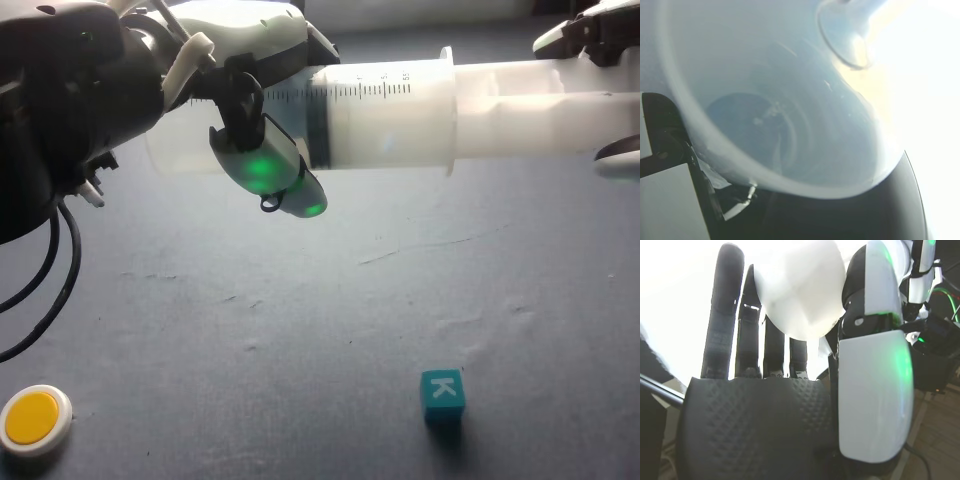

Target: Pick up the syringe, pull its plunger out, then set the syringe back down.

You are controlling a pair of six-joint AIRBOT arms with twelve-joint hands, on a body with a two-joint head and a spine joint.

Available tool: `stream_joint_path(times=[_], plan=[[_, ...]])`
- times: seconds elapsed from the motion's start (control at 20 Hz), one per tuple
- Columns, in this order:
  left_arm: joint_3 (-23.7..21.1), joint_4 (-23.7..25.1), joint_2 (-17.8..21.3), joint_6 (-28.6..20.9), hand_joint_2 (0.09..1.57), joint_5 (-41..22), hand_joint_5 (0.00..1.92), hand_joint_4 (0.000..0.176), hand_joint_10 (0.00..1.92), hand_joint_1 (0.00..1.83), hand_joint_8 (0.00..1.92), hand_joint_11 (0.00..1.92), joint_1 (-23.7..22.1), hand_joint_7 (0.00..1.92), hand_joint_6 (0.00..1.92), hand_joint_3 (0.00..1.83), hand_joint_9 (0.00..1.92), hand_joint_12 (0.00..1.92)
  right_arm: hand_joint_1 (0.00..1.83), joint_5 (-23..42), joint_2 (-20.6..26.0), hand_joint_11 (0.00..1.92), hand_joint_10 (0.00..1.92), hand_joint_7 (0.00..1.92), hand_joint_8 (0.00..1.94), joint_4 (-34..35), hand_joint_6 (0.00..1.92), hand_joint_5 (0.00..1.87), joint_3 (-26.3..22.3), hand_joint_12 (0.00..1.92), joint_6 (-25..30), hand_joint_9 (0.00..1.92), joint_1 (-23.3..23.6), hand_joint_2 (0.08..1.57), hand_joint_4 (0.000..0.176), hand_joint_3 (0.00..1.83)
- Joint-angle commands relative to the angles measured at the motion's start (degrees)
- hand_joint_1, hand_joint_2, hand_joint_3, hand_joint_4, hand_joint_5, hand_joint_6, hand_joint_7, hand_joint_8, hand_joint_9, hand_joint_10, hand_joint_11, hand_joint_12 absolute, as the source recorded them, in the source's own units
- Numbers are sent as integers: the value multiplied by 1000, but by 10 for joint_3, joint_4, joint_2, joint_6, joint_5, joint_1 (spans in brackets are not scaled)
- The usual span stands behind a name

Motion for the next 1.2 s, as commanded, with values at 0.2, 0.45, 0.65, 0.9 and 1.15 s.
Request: stream_joint_path(times=[0.2,0.45,0.65,0.9,1.15], plan=[[1,32,10,10,1213,-29,781,26,1077,1162,1254,457,-6,822,1311,0,695,1512,1376,51,27,747,1170,996,896,11,1121,854,5,1212,-11,975,-4,1113,0,0],[1,32,10,10,1228,-29,769,27,1101,1152,1297,400,-7,778,1351,0,646,1555,1376,52,41,776,1153,1009,851,11,1129,863,0,1156,-12,983,-5,1109,0,1],[2,32,10,10,1223,-30,771,29,1121,1154,1299,400,-8,790,1327,1,643,1570,1376,53,44,754,1077,1001,845,11,1139,891,0,1066,-13,997,-6,1104,0,0],[3,32,10,10,1243,-30,721,18,1071,1143,1282,377,-8,777,1431,1,647,1532,1375,52,43,771,1123,1001,831,11,1156,883,-3,1095,-13,977,-6,1109,0,0],[3,33,10,10,1253,-30,705,19,1048,1136,1311,346,-8,758,1447,1,636,1555,1375,52,41,762,1163,989,864,11,1129,876,-6,1163,-13,973,-7,1112,0,1]])
